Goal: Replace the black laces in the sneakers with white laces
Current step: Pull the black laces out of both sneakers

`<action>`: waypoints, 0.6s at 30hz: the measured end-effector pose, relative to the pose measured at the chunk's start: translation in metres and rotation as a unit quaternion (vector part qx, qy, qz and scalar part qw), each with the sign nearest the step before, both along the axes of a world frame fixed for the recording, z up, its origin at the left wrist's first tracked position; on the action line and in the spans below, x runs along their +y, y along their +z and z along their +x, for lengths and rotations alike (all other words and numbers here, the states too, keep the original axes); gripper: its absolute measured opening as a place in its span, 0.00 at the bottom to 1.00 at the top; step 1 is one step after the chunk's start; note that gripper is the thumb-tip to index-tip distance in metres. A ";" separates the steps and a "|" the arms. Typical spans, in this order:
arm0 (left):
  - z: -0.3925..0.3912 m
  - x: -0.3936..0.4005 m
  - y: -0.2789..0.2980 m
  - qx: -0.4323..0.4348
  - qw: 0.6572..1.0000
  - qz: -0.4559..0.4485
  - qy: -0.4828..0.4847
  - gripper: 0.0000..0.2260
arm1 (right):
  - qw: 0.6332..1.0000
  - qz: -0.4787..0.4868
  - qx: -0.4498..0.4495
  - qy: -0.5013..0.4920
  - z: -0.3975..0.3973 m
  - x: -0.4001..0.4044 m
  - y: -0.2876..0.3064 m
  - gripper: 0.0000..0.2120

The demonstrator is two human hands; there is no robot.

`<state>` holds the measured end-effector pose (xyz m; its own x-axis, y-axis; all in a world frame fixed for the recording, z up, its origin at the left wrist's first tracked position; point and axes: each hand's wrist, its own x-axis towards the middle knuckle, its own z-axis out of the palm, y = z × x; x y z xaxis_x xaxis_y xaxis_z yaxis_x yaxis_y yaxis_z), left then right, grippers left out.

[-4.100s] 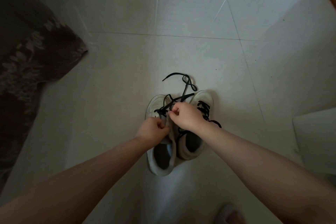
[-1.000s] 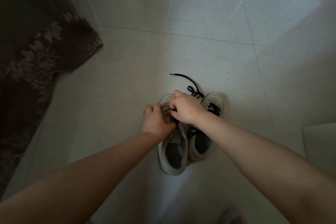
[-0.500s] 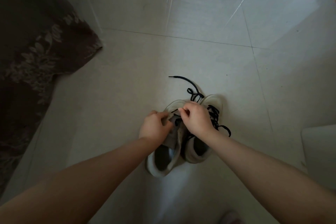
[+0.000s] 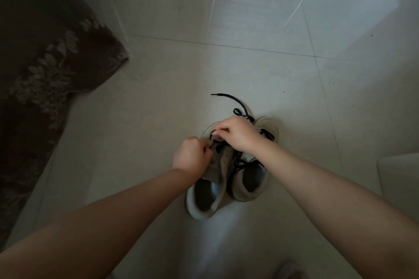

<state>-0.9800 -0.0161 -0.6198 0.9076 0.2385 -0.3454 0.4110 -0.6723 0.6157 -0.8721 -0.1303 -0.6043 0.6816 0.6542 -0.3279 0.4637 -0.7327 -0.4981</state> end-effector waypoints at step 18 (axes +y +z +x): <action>0.002 -0.004 -0.003 -0.012 1.000 -0.010 0.023 0.08 | 0.994 -0.106 0.006 -0.031 -0.004 0.005 0.014 0.09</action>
